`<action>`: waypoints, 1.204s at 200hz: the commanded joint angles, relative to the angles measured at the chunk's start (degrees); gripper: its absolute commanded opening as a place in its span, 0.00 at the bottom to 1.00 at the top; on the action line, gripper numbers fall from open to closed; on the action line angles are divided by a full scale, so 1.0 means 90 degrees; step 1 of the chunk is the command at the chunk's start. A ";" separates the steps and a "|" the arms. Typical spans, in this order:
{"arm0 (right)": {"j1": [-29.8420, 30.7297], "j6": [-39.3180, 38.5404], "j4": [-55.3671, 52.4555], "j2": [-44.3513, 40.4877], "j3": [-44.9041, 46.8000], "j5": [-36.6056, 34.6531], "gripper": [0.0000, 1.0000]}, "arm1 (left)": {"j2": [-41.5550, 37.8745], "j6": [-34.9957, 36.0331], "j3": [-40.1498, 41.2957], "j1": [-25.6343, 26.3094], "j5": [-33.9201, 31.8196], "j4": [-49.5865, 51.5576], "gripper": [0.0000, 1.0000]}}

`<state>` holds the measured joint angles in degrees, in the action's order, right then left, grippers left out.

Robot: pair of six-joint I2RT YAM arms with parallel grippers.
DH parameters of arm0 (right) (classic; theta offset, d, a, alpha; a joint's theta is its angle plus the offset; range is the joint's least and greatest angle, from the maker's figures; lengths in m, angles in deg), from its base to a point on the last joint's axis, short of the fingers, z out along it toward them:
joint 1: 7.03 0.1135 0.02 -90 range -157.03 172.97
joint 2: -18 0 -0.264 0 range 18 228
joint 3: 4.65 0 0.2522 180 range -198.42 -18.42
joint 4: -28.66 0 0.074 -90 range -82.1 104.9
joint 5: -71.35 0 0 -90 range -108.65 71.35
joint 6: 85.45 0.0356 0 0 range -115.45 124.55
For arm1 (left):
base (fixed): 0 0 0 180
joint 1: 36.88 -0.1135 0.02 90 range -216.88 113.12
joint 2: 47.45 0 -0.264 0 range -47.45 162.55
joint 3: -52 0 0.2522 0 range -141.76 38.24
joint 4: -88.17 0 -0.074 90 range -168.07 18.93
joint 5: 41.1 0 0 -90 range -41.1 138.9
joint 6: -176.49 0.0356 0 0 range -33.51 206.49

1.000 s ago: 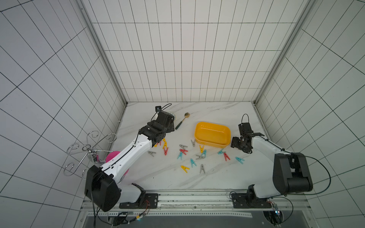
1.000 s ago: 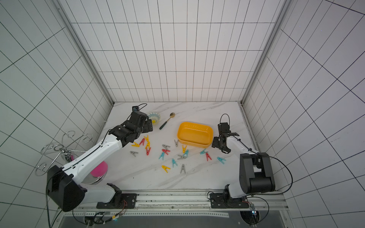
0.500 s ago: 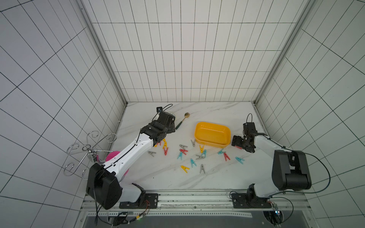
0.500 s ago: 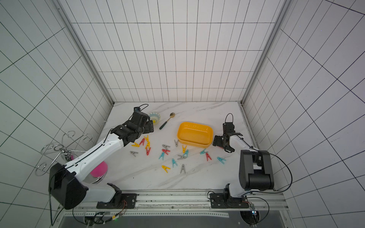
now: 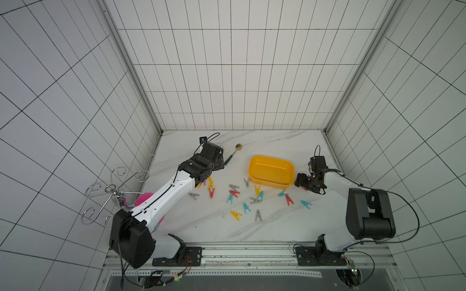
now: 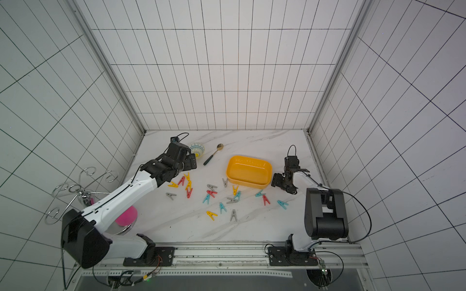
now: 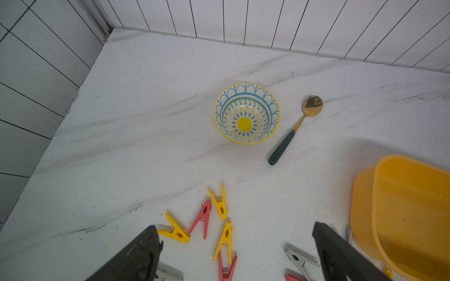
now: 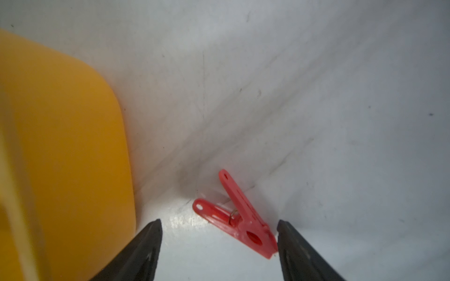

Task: Put the clothespins into the storage box
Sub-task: Pick up the clothespin from the center of the board.

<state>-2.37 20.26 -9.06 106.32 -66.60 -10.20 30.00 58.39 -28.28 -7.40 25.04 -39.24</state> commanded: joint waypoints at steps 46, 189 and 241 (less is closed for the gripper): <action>0.0222 0.0228 -0.0695 0.0166 -0.0295 -0.0499 0.64 | -0.0383 -0.0094 0.0041 0.0010 -0.0003 0.0097 0.99; -0.0023 -0.0026 -0.0424 0.0371 -0.0334 -0.0066 0.74 | -0.0258 -0.0198 -0.0060 0.0027 0.0087 0.0110 0.99; 0.0001 -0.0006 -0.0438 0.0256 -0.0230 -0.0186 0.59 | -0.0166 -0.0316 -0.0109 0.0055 0.0282 0.0063 0.98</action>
<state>-2.19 20.50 -12.43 109.38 -68.39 -11.97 27.73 56.31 -28.28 -7.29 26.57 -38.28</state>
